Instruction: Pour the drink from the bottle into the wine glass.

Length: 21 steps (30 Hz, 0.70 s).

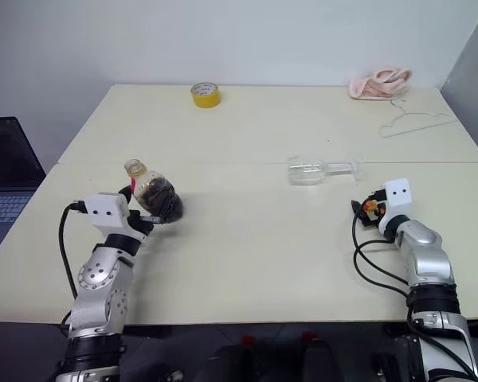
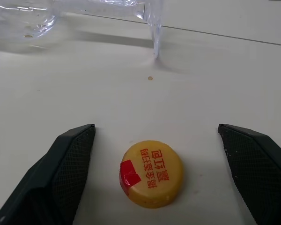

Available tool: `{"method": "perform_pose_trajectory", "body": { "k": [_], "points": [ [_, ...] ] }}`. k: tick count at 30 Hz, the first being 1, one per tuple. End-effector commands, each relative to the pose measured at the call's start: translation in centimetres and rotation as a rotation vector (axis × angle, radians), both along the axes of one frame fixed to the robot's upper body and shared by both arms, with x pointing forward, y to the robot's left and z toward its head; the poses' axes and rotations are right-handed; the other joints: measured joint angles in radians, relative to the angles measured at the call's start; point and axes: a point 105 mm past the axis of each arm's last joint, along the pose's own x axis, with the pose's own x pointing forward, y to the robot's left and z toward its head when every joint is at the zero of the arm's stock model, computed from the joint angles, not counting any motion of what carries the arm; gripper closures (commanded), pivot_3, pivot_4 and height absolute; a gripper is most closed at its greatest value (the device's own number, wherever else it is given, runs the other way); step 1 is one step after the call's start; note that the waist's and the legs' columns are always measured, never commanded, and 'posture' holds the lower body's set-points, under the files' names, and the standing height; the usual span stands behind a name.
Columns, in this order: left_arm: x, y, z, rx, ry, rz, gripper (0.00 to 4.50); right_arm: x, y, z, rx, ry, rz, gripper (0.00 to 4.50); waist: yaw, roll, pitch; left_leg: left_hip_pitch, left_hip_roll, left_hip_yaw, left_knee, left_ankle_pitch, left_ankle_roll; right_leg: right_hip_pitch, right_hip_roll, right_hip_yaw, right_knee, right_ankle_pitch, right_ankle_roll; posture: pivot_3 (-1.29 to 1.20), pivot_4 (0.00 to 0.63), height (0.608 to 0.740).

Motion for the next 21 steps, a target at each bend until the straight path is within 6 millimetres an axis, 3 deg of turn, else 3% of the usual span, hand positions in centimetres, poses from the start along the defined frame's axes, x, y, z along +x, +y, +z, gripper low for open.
{"method": "perform_pose_trajectory", "body": {
  "k": [1, 9, 14, 21],
  "points": [
    [-0.8, -0.4, 0.7, -0.005, -0.027, -0.01, 0.03, -0.1, 0.0, -0.3, -0.011, 0.01, 0.004, 0.0, 0.0, 0.0, 0.0, 0.0, 0.0, 0.0, 0.0, 0.0, 0.0, 0.0, 0.0, 0.0, 0.0, 0.0, 0.0, 0.0, 0.15, 0.74],
    [-2.6, -0.4, 0.2, -0.042, -0.006, 0.021, 0.03, -0.2, -0.2, -0.3, -0.011, 0.012, -0.001, 0.0, 0.0, 0.0, 0.0, 0.0, 0.0, 0.0, 0.0, 0.0, 0.0, 0.0, 0.0, 0.0, 0.0, 0.0, 0.0, 0.0, 0.15, 0.74],
    [-4.9, -0.9, -0.5, -0.06, 0.045, 0.007, 0.03, -0.1, -0.4, -0.2, -0.014, 0.012, -0.005, 0.0, 0.001, 0.0, 0.0, 0.0, 0.0, 0.0, -0.001, 0.0, 0.0, 0.0, 0.0, 0.0, -0.001, 0.0, 0.0, 0.0, 0.15, 0.74],
    [-7.9, -3.3, -2.6, -0.032, 0.179, -0.151, 0.03, 0.2, -0.5, -0.2, -0.017, 0.011, -0.004, 0.0, 0.003, 0.0, 0.0, 0.0, 0.001, 0.0, 0.0, 0.0, 0.0, 0.002, 0.0, 0.0, -0.001, 0.0, 0.0, 0.0, 0.15, 0.74]
  ]
}}
